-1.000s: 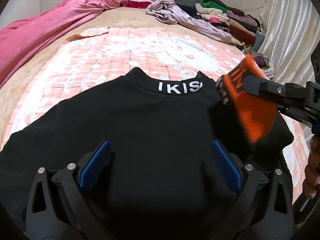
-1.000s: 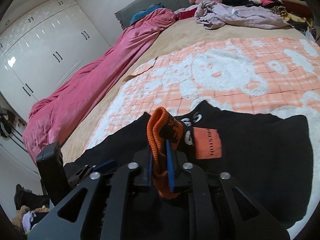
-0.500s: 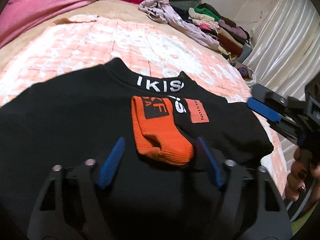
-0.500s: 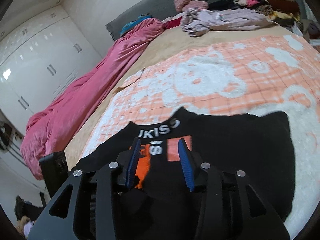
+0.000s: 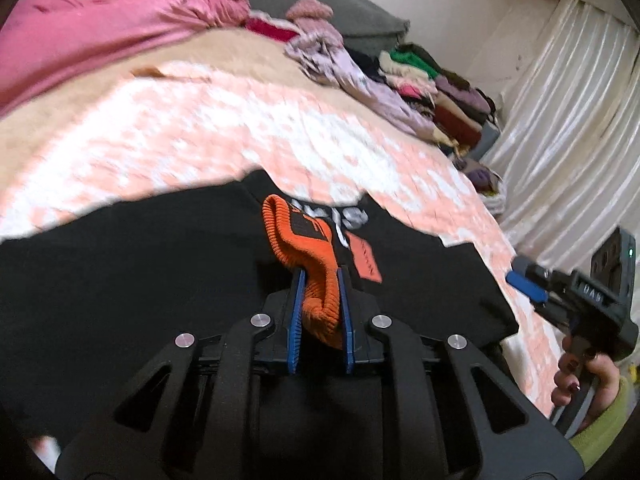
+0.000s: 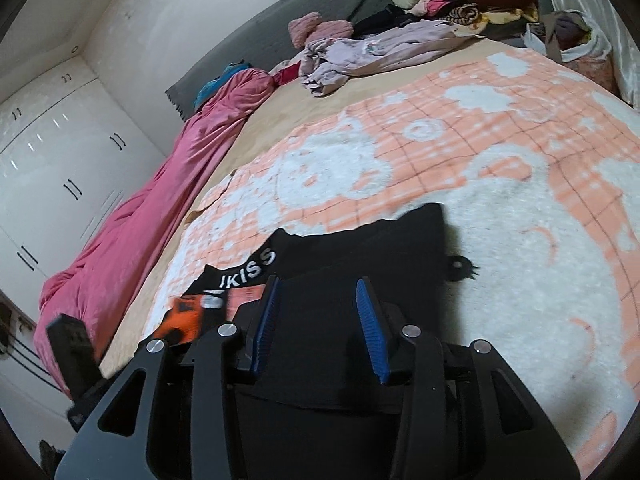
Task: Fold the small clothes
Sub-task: 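Grasp the orange cuff with the left tool and adjust it on the body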
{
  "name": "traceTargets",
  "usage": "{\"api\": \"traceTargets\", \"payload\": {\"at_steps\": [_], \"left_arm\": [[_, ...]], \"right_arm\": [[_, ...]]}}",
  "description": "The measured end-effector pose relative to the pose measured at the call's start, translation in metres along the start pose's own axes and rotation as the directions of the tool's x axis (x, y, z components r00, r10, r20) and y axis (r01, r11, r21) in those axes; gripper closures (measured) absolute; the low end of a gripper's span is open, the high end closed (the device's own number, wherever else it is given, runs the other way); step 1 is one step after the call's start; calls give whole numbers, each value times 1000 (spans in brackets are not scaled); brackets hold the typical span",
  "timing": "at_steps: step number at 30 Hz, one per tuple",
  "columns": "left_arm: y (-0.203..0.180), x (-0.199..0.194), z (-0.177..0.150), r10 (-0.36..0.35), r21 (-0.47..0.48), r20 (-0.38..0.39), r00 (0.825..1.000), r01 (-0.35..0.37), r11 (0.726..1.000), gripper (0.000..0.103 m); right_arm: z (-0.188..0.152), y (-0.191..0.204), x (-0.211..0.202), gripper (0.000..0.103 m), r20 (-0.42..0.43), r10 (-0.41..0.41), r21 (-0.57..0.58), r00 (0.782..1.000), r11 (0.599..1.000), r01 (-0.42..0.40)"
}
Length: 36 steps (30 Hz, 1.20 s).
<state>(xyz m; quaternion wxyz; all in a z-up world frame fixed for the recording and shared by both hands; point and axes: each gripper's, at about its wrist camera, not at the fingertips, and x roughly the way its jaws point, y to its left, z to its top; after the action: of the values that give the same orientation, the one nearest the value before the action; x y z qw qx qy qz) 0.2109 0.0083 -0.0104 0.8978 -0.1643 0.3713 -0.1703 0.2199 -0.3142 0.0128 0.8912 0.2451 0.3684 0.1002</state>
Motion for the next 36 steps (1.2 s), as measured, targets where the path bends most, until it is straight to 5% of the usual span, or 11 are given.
{"api": "traceTargets", "payload": {"at_steps": [14, 20, 29, 36], "left_arm": [[37, -26, -13, 115, 2, -4, 993, -115, 993, 94], [49, -13, -18, 140, -12, -72, 987, -142, 990, 89], [59, -43, -8, 225, -21, 52, 973, -224, 974, 88], [23, -47, -13, 163, 113, 98, 982, -174, 978, 85]], "right_arm": [[-20, 15, 21, 64, -48, -41, -84, 998, 996, 37], [-33, 20, 38, 64, -104, -52, -91, 993, 995, 42], [-42, 26, 45, 64, -109, -127, -171, 986, 980, 107], [-48, 32, 44, 61, -89, -182, -254, 979, 955, 154]]}}
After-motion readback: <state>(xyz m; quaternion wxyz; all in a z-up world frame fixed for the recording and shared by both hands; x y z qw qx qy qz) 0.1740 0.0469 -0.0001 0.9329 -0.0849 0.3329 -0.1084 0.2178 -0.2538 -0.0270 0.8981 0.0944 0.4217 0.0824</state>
